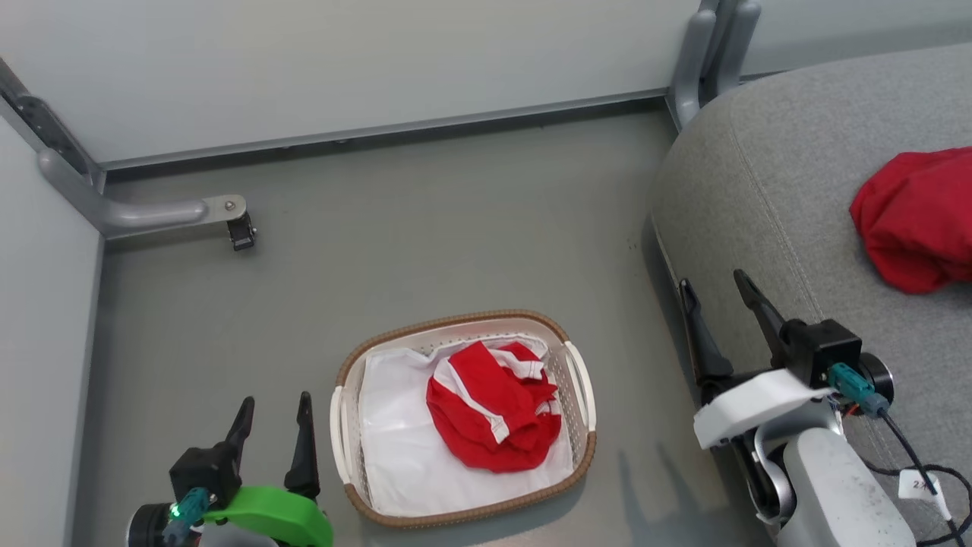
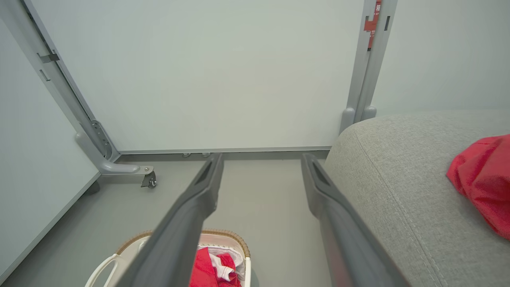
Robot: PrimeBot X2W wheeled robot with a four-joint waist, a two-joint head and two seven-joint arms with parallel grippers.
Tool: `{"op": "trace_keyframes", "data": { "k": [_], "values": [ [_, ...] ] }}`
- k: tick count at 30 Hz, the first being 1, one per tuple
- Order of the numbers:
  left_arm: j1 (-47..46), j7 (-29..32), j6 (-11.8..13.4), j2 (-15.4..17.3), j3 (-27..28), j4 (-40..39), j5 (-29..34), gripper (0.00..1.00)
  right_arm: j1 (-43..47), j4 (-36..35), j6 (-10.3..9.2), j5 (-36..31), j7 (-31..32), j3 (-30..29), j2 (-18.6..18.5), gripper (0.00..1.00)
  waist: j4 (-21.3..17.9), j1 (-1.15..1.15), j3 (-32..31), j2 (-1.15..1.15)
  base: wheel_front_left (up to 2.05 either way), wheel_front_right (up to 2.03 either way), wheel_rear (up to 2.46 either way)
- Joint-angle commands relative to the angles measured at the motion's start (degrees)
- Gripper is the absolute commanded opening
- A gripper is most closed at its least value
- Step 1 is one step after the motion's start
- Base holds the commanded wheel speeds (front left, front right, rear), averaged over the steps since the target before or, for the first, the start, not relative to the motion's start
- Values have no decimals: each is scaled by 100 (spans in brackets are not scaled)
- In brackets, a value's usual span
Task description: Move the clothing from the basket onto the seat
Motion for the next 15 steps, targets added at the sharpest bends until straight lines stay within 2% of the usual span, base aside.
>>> {"op": "trace_keyframes", "data": {
  "k": [1,11,15],
  "values": [
    [-205,2,-17,14,-128,53,-51,100,-145,-108,-8,43,-11,-11,-22,100,-249,0,524,0,0,0,0],
    [-1310,1,-17,443,-1211,458,-401,100,-804,-808,-8,353,-11,78,-13,100,-753,0,1840,0,0,0,0],
    [-1817,2,-17,629,-1741,951,-568,100,-1033,-1038,-8,442,-11,157,-17,100,-884,0,2289,0,0,0,0]
  ]
}}
